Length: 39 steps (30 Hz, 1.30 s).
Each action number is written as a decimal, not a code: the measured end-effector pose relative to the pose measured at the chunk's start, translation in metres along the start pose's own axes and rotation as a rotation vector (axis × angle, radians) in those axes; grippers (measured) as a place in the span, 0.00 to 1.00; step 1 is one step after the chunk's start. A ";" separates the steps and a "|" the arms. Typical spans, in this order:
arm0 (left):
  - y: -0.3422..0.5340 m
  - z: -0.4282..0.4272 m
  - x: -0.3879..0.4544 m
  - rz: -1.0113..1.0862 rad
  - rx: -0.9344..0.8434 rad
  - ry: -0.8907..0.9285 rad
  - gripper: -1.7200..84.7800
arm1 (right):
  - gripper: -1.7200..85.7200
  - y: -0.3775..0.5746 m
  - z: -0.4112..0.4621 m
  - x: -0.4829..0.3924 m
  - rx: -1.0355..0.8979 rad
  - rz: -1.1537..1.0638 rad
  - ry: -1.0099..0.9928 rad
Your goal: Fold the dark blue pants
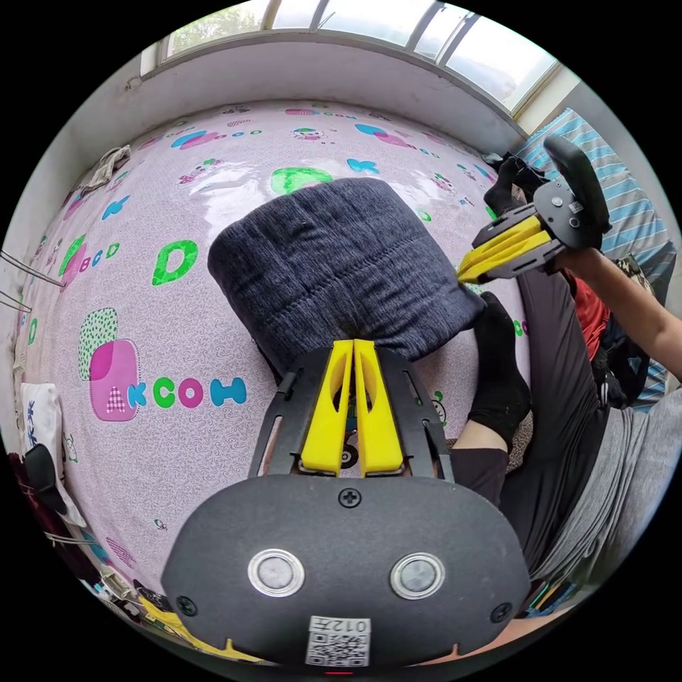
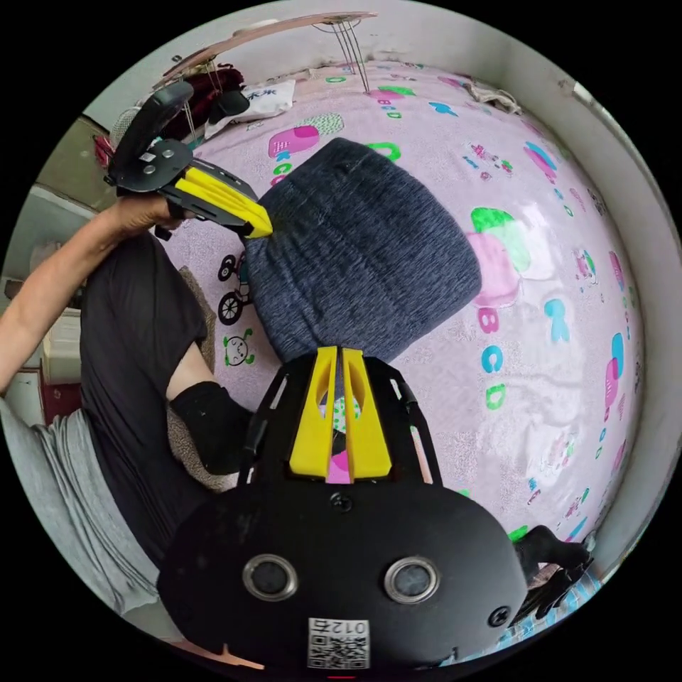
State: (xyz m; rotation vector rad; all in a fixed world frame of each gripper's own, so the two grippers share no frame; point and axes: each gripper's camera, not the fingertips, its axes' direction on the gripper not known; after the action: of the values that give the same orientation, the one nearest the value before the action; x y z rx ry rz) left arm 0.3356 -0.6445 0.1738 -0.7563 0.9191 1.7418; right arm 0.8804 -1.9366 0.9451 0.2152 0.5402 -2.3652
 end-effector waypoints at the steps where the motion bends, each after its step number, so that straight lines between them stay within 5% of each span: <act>1: 0.000 0.000 0.001 0.000 0.002 -0.002 0.02 | 0.02 0.005 -0.016 0.005 0.071 0.025 0.121; 4: -0.003 -0.001 0.002 -0.003 0.005 -0.001 0.02 | 0.03 0.006 -0.046 0.026 0.212 0.067 0.251; 10: -0.010 0.000 0.005 -0.012 -0.003 0.008 0.02 | 0.18 -0.031 -0.022 0.086 0.142 -0.008 0.022; 24: -0.055 0.027 0.014 0.036 -0.151 0.029 0.02 | 0.19 -0.007 -0.033 0.158 0.137 -0.013 -0.090; 28: -0.058 0.039 0.024 0.053 -0.162 0.003 0.02 | 0.18 0.009 -0.013 0.204 0.121 0.138 -0.317; 39: -0.100 0.098 0.037 0.185 -0.339 -0.390 0.02 | 0.15 0.144 -0.033 0.158 0.221 0.410 -0.470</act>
State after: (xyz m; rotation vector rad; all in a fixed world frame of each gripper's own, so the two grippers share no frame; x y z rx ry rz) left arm 0.4105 -0.5207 0.1706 -0.5238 0.4445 2.1455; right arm 0.8578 -2.1137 0.8226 -0.1237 0.0038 -1.9741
